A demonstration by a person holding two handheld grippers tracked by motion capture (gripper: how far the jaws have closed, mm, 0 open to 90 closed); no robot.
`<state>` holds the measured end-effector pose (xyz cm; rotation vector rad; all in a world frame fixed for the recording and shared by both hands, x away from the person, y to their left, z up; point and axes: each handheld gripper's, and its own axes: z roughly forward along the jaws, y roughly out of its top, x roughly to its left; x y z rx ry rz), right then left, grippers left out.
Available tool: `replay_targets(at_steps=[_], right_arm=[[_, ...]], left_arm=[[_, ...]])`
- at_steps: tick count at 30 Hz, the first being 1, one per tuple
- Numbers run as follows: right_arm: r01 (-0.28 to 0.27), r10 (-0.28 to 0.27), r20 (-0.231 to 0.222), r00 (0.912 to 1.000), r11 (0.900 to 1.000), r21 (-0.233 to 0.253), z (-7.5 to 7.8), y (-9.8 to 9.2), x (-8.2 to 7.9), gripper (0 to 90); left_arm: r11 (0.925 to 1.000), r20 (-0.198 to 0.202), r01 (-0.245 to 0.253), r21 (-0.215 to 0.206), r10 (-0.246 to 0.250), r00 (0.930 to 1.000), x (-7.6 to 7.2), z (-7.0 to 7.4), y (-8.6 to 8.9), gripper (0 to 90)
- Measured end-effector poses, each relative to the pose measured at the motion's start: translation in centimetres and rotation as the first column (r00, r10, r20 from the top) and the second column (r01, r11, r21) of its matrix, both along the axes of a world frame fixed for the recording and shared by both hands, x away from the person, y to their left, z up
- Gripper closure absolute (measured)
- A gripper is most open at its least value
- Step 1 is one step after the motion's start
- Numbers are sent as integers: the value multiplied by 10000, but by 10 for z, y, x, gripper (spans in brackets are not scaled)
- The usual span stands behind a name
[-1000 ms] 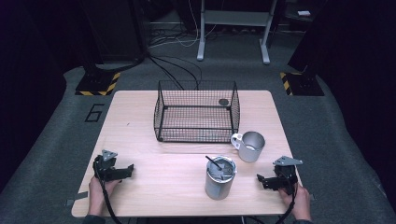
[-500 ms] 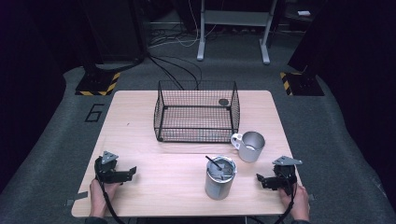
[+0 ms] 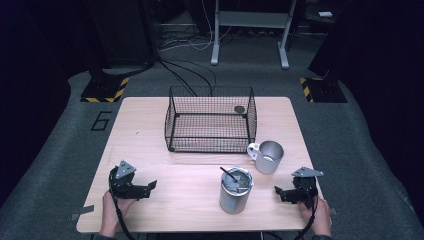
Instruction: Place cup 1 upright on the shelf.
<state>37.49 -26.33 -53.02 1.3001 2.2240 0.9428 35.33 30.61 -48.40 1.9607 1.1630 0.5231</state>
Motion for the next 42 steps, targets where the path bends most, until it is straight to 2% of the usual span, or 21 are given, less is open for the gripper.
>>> replay_targets(at_steps=[10, 12, 14, 16, 18, 19, 20, 22, 23, 24, 25, 27, 28, 29, 30, 31, 32, 33, 40, 41, 42], right_arm=[[1, -1, -7, 10000, 10000, -4, 0, 0, 0, 0], [9, -9, -16, 10000, 10000, -10, 0, 0, 0, 0], [4, -4, -10, 10000, 10000, 8, 0, 0, 0, 0], [3, -3, -24, 10000, 10000, -1, 0, 0, 0, 0], [8, -8, -5, 10000, 10000, 7, 0, 0, 0, 0], [0, 0, 0, 10000, 10000, 7, 0, 0, 0, 0], [0, 0, 0, 10000, 10000, 7, 0, 0, 0, 0], [-4, 4, 2, 10000, 10000, -1, 0, 0, 0, 0], [-2, 2, -14, 10000, 10000, 9, 0, 0, 0, 0], [-2, 2, 1, 10000, 10000, 0, 0, 0, 0, 0], [-2, 2, 1, 10000, 10000, 0, 0, 0, 0, 0], [-6, 6, -2, 10000, 10000, 4, 0, 0, 0, 0], [-6, 6, -2, 10000, 10000, 4, 0, 0, 0, 0], [-7, 7, 3, 10000, 10000, -3, 0, 0, 0, 0], [-7, 7, 3, 10000, 10000, -3, 0, 0, 0, 0], [-2, 2, -5, 10000, 10000, 5, 0, 0, 0, 0], [6, -6, -15, 10000, 10000, -10, 0, 0, 0, 0], [7, -7, -11, 10000, 10000, 9, 0, 0, 0, 0], [-3, 3, -2, 10000, 10000, 4, 0, 0, 0, 0], [9, -9, -21, 10000, 10000, 15, 0, 0, 0, 0], [6, -6, -28, 10000, 10000, -3, 0, 0, 0, 0]], left_arm=[[9974, 277, 711, -68, -709, 9971, -6, 13, -18, 1], [9949, 352, 1005, 9, -1004, 9943, -8, 17, -25, 1], [9944, 441, 1058, 9, -1057, 9934, -9, 18, -28, 1], [9897, 459, 1429, -60, -1425, 9887, -11, 22, -36, 1], [9886, 537, 1506, -66, -1500, 9872, -12, 22, -39, 1], [9828, 566, 1849, -5, -1846, 9812, -13, 25, -44, 0], [9828, 566, 1849, -5, -1846, 9812, -13, 25, -44, 0], [9762, 637, 2171, 33, -2168, 9741, -15, 29, -53, 0], [9762, 637, 2171, 33, -2168, 9741, -15, 29, -53, 0], [9706, 566, 2406, 37, -2404, 9690, -16, 31, -59, 1], [9706, 566, 2406, 37, -2404, 9690, -16, 31, -59, 1], [9645, 550, 2639, 40, -2637, 9630, -17, 32, -68, 1], [9645, 550, 2639, 40, -2637, 9630, -17, 32, -68, 1], [9595, 609, 2818, 9, -2813, 9577, -17, 33, -74, 1], [9595, 609, 2818, 9, -2813, 9577, -17, 33, -74, 0], [9533, 614, 3020, -66, -3011, 9516, -18, 34, -80, 0], [9533, 614, 3020, -66, -3011, 9516, -18, 34, -80, 0], [9470, 607, 3211, -125, -3198, 9455, -19, 35, -86, 0], [9182, 710, 3934, -463, -3898, 9181, -19, 37, -103, 0], [9147, 738, 4001, -569, -3958, 9154, -20, 38, -105, 0], [9147, 738, 4001, -569, -3958, 9154, -20, 38, -105, 0]])
